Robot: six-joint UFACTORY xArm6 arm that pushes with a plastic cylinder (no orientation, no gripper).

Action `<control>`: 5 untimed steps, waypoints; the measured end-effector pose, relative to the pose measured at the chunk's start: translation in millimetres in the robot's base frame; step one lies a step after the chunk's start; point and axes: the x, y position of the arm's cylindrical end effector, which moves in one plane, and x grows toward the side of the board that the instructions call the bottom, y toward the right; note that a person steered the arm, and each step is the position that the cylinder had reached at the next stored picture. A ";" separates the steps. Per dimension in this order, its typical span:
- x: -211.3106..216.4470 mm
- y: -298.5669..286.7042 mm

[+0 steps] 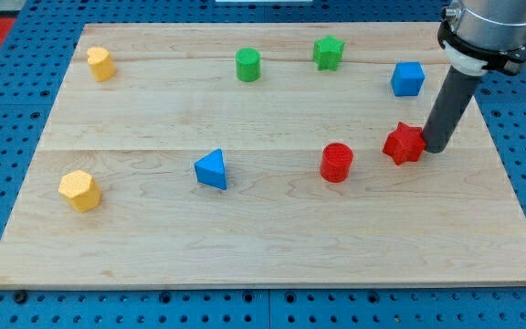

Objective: Push the red star close to the red circle

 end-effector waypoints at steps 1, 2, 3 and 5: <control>-36.1 -8.2; 16.1 -32.0; 16.3 -39.3; 36.5 10.5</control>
